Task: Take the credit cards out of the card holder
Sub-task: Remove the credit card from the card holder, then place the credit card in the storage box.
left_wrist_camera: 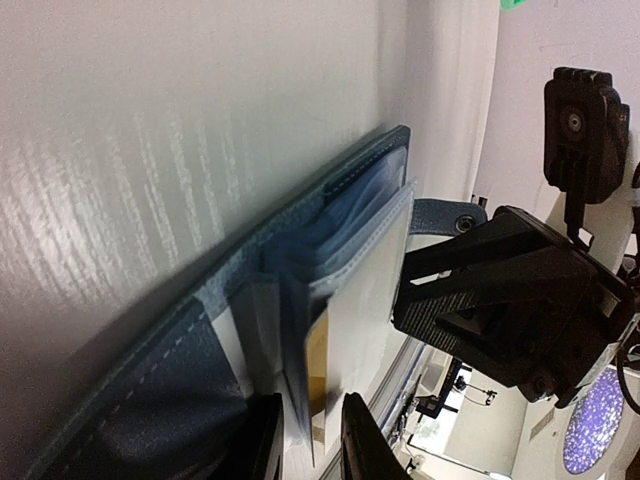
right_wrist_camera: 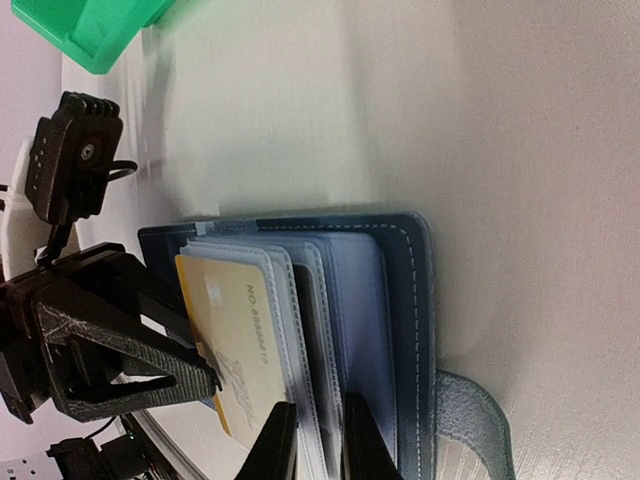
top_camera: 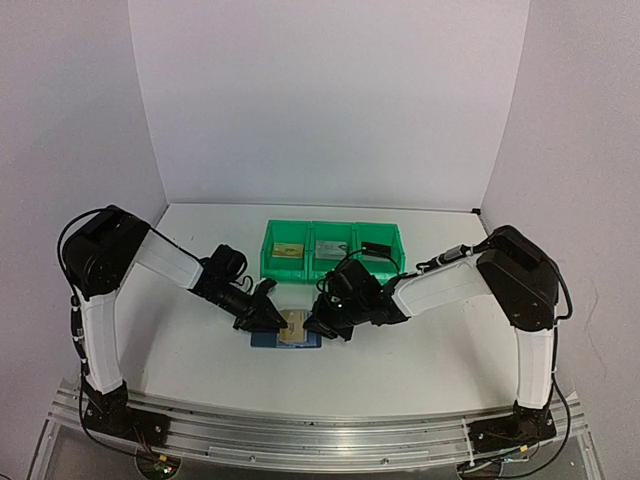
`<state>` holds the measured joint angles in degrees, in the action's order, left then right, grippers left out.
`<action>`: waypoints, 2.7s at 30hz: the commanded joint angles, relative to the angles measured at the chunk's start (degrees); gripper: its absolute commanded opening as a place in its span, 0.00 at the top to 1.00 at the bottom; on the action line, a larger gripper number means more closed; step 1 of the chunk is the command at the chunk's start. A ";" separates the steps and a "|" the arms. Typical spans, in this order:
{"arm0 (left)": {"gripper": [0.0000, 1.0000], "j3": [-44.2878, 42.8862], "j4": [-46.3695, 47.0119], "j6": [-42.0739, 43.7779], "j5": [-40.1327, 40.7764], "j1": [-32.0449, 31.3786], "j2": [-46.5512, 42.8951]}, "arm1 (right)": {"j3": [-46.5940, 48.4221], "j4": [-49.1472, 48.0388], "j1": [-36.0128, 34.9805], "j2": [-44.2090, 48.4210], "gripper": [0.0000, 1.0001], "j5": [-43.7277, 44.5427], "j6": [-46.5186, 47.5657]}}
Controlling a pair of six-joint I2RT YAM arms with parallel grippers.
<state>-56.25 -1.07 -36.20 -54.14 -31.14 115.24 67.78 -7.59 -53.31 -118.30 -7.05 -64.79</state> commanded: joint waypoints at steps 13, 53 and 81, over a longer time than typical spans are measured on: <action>0.97 2.15 5.42 -2.39 -3.04 0.81 -2.72 | -1.22 3.89 -0.20 -3.31 0.86 -1.40 -0.15; 1.00 0.75 -15.54 19.20 0.12 8.68 -6.80 | -4.50 3.81 0.68 -4.55 0.86 -2.86 1.34; 1.00 -5.24 -28.31 35.83 -0.86 12.20 -12.14 | -0.87 4.07 1.19 -2.99 0.83 -4.02 5.50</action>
<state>-56.86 -24.34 -7.82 -56.26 -19.20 108.14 66.49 -12.57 -52.40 -119.46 -12.67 -61.71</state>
